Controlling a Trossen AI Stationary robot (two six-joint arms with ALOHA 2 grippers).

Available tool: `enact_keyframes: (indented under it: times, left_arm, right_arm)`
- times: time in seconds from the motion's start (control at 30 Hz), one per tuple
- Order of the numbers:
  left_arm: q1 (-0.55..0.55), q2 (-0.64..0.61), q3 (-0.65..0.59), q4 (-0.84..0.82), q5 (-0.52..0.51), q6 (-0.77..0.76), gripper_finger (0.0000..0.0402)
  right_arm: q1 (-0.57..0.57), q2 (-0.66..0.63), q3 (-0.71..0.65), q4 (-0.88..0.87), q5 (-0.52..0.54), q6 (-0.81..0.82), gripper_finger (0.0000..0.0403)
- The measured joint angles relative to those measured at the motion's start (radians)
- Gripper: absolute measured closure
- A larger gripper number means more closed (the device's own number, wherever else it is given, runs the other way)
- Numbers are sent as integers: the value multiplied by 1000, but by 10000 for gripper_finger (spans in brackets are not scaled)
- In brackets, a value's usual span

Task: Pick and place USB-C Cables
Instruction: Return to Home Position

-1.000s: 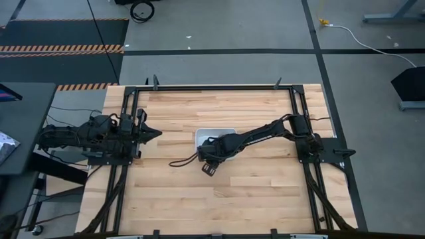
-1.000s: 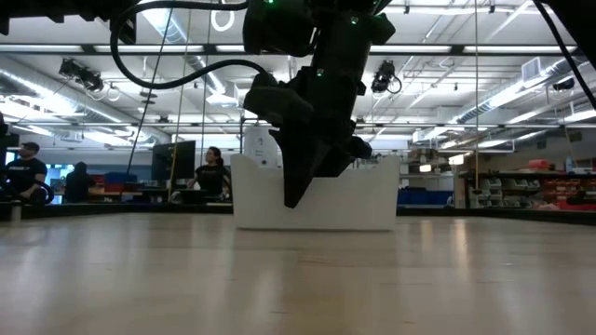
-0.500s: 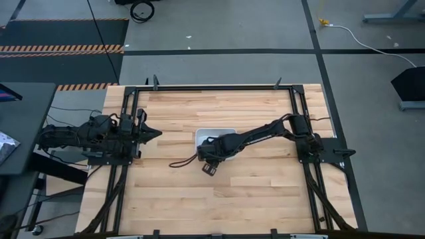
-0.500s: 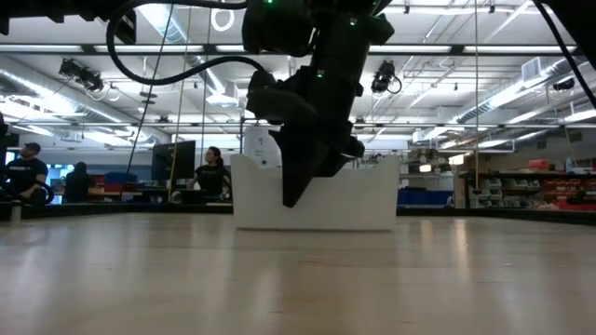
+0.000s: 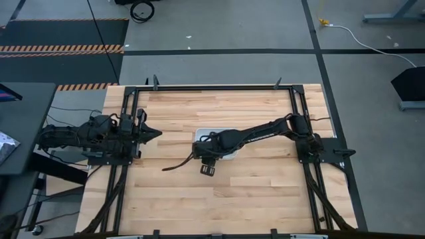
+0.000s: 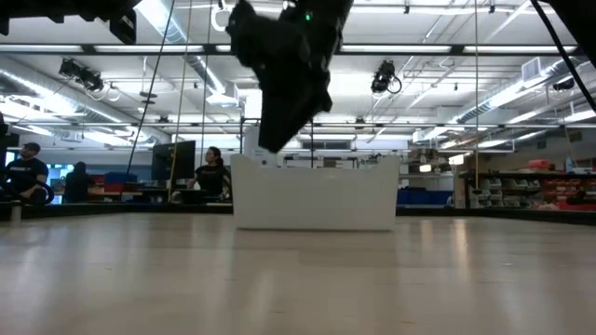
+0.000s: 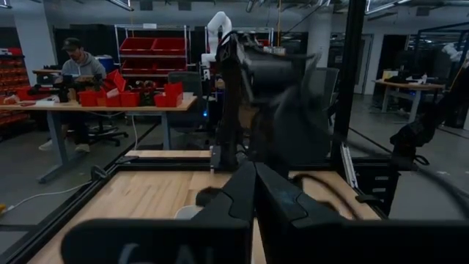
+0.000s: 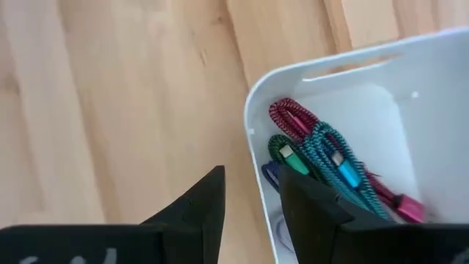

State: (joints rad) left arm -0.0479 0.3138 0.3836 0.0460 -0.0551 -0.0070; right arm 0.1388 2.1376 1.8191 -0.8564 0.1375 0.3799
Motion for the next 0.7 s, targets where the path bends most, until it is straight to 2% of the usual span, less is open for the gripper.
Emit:
enact_keyframes:
  times: [0.27, 0.57, 0.7]
  left_arm:
    - [0, 0, 0, -13, 0, -1, 386]
    - [0, -49, 2, -46, 3, -8, 386]
    - [0, -66, 2, -58, 25, -8, 386]
  right_arm:
    - [40, 0, 165, -223, 3, -150, 267]
    - [65, -121, 161, -278, 77, -203, 267]
    - [61, -221, 80, -275, 112, -208, 267]
